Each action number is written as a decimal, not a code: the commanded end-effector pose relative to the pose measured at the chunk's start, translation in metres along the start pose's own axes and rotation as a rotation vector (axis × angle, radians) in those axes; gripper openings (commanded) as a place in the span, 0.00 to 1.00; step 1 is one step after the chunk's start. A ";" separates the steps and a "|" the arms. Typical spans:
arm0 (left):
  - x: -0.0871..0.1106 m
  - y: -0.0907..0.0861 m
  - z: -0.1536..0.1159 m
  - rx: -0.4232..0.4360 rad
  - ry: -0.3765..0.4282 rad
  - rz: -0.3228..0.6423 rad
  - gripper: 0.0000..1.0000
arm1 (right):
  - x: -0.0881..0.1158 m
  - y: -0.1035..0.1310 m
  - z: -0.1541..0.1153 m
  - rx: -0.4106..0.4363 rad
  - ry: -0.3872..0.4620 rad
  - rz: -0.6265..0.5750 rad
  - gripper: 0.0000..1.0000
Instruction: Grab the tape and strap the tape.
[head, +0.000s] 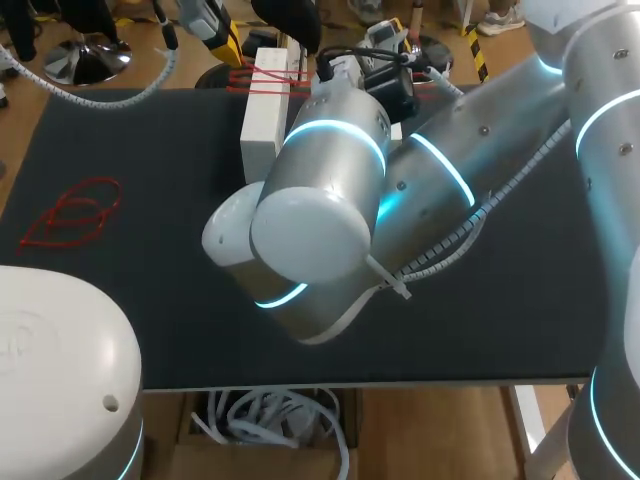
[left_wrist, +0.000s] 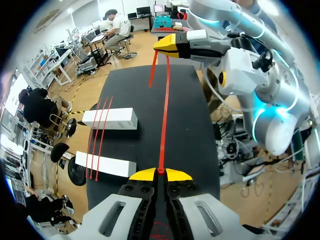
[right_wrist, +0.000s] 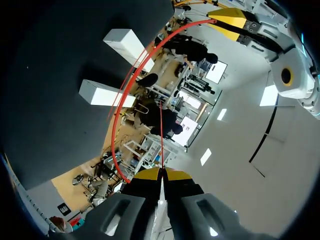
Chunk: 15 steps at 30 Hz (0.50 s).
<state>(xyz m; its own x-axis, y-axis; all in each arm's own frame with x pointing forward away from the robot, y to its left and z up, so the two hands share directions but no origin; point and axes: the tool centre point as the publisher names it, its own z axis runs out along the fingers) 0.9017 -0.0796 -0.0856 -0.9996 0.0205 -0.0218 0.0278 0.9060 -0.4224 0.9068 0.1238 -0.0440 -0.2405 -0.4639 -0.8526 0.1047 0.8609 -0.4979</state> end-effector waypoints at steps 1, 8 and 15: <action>0.001 0.000 -0.001 -0.004 0.000 -0.002 0.00 | -0.003 -0.001 -0.001 -0.002 0.004 -0.004 0.00; 0.001 0.000 -0.001 -0.004 0.000 -0.002 0.00 | -0.014 0.004 -0.013 0.003 -0.106 0.054 0.00; 0.001 0.000 -0.001 -0.004 0.000 -0.002 0.00 | -0.024 0.013 -0.024 -0.016 -0.138 0.065 0.00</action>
<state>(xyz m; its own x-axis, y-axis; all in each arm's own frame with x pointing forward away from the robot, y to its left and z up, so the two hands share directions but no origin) 0.9017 -0.0796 -0.0855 -0.9996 0.0205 -0.0218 0.0278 0.9061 -0.4223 0.8949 0.1450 -0.0281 -0.0949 -0.4285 -0.8985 0.0950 0.8946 -0.4366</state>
